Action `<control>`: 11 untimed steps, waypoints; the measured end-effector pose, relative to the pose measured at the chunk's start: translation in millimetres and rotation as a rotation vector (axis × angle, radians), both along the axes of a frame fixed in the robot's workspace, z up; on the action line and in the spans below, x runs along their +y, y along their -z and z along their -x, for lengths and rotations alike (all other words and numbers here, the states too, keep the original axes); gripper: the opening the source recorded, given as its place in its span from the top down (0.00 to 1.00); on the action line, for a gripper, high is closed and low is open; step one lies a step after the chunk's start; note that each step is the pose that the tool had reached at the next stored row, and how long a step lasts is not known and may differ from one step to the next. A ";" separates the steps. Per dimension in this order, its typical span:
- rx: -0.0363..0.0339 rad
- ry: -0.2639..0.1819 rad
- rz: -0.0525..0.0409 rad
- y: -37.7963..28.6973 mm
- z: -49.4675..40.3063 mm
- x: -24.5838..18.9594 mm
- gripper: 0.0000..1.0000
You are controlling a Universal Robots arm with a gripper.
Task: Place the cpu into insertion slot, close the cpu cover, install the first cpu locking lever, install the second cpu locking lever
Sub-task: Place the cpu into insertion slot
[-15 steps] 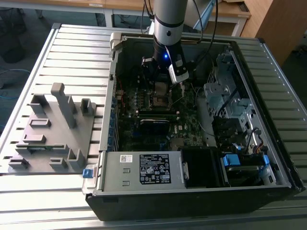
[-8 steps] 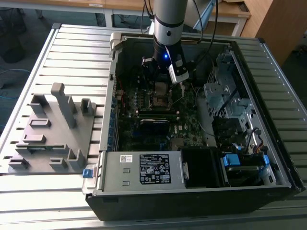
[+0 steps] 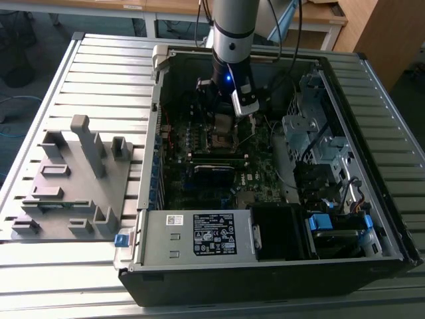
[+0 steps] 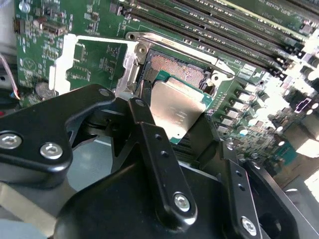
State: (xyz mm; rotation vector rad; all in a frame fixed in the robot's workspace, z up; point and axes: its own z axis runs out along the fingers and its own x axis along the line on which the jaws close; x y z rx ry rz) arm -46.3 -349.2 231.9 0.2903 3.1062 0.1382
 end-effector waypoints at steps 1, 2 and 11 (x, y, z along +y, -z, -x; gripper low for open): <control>0.0000 0.018 -0.0001 0.1 0.0 0.0 0.46; 0.0000 0.036 -0.0001 0.2 0.0 0.0 0.46; -0.0002 0.200 -0.0002 1.5 0.0 0.0 0.46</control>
